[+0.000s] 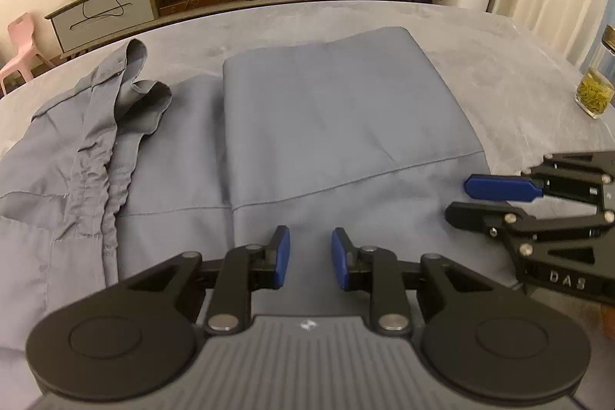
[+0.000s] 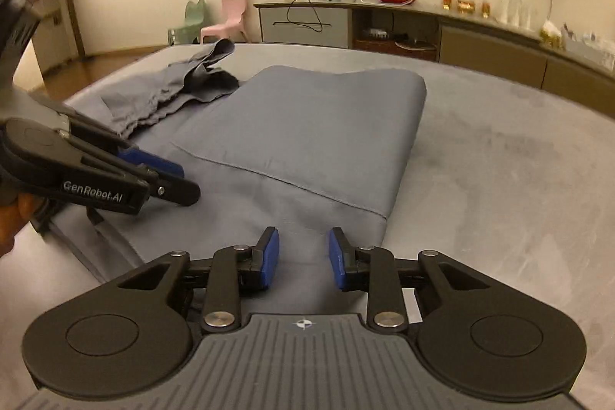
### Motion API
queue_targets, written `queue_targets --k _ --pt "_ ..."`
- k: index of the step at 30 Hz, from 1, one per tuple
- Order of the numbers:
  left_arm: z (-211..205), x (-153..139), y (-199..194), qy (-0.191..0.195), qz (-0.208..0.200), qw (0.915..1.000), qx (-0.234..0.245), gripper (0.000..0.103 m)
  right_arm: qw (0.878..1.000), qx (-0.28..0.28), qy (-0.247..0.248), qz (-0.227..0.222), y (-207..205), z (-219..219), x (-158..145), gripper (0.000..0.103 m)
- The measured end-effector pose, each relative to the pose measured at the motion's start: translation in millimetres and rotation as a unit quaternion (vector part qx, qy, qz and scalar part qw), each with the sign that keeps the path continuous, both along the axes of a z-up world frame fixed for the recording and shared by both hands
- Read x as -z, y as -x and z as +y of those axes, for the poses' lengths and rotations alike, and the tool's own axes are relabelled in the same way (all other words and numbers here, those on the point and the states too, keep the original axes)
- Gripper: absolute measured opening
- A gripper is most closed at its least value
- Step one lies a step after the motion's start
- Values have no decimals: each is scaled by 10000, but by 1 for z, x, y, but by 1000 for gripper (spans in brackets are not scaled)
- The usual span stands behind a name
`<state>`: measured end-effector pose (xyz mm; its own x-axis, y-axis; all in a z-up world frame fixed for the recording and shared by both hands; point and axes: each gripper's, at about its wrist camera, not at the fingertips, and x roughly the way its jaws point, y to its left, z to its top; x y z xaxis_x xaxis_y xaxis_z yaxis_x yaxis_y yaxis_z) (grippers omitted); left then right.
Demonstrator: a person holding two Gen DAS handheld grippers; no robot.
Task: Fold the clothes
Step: 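Open both grippers and withdraw them from the folded shirt, then grasp the folded shirt edge with the left gripper while the right gripper grasps beside it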
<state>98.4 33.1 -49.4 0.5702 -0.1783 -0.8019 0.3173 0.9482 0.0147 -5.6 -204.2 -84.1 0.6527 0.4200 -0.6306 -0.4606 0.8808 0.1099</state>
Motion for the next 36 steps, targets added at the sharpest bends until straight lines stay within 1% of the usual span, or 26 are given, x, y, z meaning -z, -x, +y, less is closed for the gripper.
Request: queue_targets --k 3,5,9,11,14,15,17,22,24,28,30,31,32,34,35,36 --pt "-1 1 0 8 -11 10000 -49 25 9995 -105 305 -31 -17 8 -2 30" --pt "-2 2 0 3 -14 10000 -70 25 9989 -181 436 5 -36 11 -2 30" --pt "-5 2 -1 -1 2 9999 -119 25 9983 -235 470 233 -80 10 -9 29" --pt "-6 1 -1 15 12 9999 -139 25 9982 -227 455 323 -89 13 -12 29" --pt "-5 2 -1 51 -2 9999 -117 25 9973 -297 571 366 -78 13 -8 29" --pt "-5 2 -1 66 -8 9999 -114 25 9974 -286 579 315 -71 10 -5 29" --pt "-4 3 -1 97 -19 9999 -108 25 9984 -208 490 213 -58 -1 -2 29" --pt "-1 4 -2 147 -33 9998 -86 25 9991 -3 233 353 -48 -22 -3 29" --pt "1 4 -3 153 -47 9998 -87 25 9990 48 212 388 -46 -22 -5 29" --pt "5 4 -4 208 1 9997 -95 25 9993 98 199 294 -38 -22 -2 29" --pt "11 -3 1 279 -13 9995 -141 25 9990 203 124 367 -34 -24 -4 29" --pt "13 -7 4 315 -21 9994 -165 25 9987 309 102 388 -31 -26 -7 34" --pt "20 -17 12 431 -203 9987 -173 26 9983 449 69 356 -27 -29 -11 39" --pt "37 -34 26 478 -556 9969 -292 31 9972 686 -211 217 -18 -36 -18 65" --pt "51 -39 30 436 -690 9956 -451 33 9960 787 -371 198 -15 -39 -19 69" --pt "64 -44 34 393 -820 9940 -612 33 9947 876 -490 208 -13 -41 -19 71"
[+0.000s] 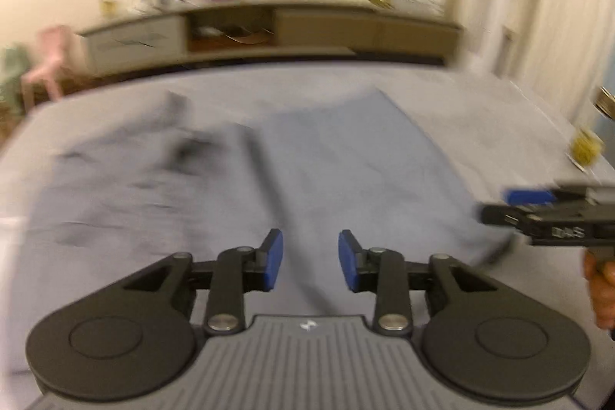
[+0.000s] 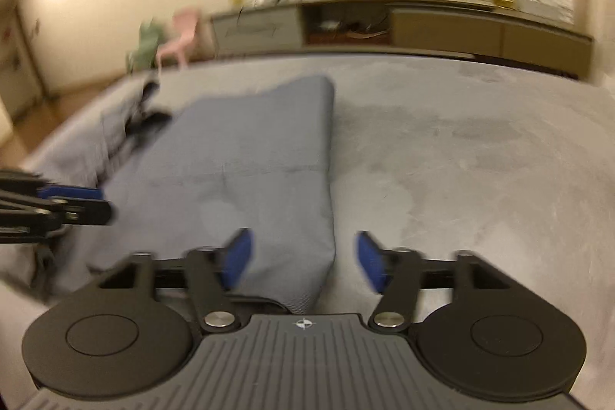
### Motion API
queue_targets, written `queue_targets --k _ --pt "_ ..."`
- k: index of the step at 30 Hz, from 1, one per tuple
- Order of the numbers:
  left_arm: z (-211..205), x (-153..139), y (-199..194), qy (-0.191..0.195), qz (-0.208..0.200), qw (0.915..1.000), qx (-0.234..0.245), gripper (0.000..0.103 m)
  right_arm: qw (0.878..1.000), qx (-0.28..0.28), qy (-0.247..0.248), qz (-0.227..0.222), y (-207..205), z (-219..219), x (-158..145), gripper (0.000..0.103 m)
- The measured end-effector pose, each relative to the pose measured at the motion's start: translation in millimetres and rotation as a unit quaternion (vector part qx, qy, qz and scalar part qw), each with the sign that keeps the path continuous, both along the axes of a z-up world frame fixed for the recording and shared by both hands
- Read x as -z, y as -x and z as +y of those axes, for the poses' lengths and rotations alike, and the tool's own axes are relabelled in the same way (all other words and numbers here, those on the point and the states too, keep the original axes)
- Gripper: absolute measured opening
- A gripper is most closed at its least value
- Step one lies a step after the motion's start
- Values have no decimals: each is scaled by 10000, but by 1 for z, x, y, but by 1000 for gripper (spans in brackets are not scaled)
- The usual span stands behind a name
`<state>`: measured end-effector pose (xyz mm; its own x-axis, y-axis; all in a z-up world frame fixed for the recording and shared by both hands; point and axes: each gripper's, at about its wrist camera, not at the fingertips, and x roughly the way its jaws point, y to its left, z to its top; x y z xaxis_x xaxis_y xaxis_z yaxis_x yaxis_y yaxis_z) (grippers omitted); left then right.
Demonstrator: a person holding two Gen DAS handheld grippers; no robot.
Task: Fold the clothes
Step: 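Grasp the folded shirt edge with the left gripper while the right gripper grasps beside it, then fold the held shirt edge over the stack with both grippers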
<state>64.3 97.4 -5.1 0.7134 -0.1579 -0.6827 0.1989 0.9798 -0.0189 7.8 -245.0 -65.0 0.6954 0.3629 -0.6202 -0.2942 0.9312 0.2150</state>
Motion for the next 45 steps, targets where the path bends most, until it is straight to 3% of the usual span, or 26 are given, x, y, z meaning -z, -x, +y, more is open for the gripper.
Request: queue_targets --k 3,5,6,7,8,10,14,16,18,20,22,23,24,25,26,27,29,30,31,33,35,37,40,43,45 --pt "44 16 -4 173 347 9986 -371 33 9998 138 -53 134 -2 4 11 70" --pt "73 26 -7 290 583 9960 -616 33 9997 175 -6 188 -2 10 19 62" --pt "77 37 -8 344 744 9950 -578 32 9997 172 55 133 -1 14 20 40" --pt "81 47 -9 398 907 9936 -535 33 9996 201 163 72 2 19 20 33" --pt "80 46 -6 315 820 9952 -429 34 9993 226 282 -38 5 24 18 23" --pt "79 31 -9 526 710 9954 -375 34 9978 223 525 -336 13 35 10 15" --pt "71 -18 -24 1220 217 9923 -56 65 9873 5 1055 -1185 37 66 -24 12" --pt "57 -43 -40 1478 59 9888 190 66 9778 -294 1306 -1610 54 92 -40 11" --pt "30 -60 -55 1466 23 9872 628 78 9667 -605 1556 -1941 71 121 -48 11" --pt "2 -59 -70 1279 247 9844 1179 91 9557 -876 1754 -2193 85 148 -48 11" --pt "-22 -52 -83 901 469 9834 1502 90 9486 -1090 1830 -2341 95 168 -47 11" --pt "-31 -40 -88 522 554 9855 1515 70 9469 -1171 1828 -2372 98 175 -46 11" --pt "-33 -32 -90 224 535 9879 1435 31 9459 -1226 1837 -2377 99 182 -44 11" --pt "-31 -24 -92 84 593 9875 1457 27 9454 -1262 1856 -2364 99 187 -42 11" --pt "-16 -28 -86 252 495 9881 1437 17 9462 -1304 1814 -2340 99 190 -41 11" --pt "-1 -32 -79 429 392 9882 1415 14 9481 -1350 1725 -2307 98 190 -40 13" --pt "46 -54 -56 863 27 9891 1194 14 9506 -1540 1356 -2329 104 185 -48 24" --pt "69 -65 -45 1080 -157 9881 1081 14 9505 -1666 1118 -2372 108 183 -55 39" --pt "97 -68 -36 1110 -273 9900 827 14 9481 -1814 919 -2446 113 184 -62 50" --pt "150 -63 -29 1037 -354 9938 204 19 9395 -2136 712 -2581 121 196 -73 55" --pt "201 -25 -37 1047 127 9931 -523 28 9316 -2507 777 -2513 118 225 -68 55" --pt "228 7 -39 827 364 9890 -1174 26 9268 -2870 881 -2257 106 262 -48 53" --pt "243 24 -36 751 383 9859 -1446 32 9265 -3101 1273 -1709 83 306 -6 53" --pt "244 29 -39 644 543 9847 -1525 34 9249 -3079 1672 -1477 62 305 11 53" --pt "215 34 -43 586 683 9900 -1088 37 9259 -2987 1852 -1384 44 289 9 53"
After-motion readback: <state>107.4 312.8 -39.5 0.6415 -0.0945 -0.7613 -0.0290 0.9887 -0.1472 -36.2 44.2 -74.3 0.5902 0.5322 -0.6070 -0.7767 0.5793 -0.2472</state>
